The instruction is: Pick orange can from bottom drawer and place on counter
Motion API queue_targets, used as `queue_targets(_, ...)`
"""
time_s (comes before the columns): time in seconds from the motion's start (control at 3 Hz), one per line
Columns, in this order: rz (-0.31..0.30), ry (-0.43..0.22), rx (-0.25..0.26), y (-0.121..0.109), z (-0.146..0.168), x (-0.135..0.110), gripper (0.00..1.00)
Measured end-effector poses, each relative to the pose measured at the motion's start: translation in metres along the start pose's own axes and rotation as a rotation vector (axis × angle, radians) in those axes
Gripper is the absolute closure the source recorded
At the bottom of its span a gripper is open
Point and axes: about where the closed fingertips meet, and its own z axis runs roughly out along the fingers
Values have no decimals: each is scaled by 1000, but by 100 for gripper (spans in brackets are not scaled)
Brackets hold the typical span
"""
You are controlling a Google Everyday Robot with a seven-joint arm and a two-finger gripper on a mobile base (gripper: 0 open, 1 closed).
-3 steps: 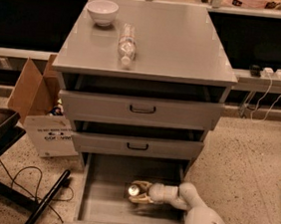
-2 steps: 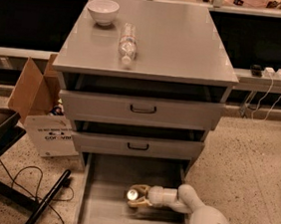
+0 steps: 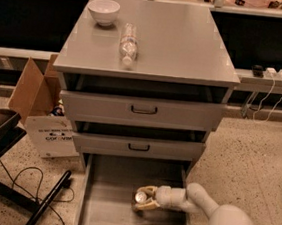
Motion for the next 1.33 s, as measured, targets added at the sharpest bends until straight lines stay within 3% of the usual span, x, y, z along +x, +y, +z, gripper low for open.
queue_targets(0.33,47,101,103,-7,-68,-35,100)
queue_targets(0.67,169,136,99,29,-127,-121,100)
queue_targets(1.0,178,159,66,42,-166,-206,100)
queue_targets(1.33,166,138,106,27,-224,-313,100)
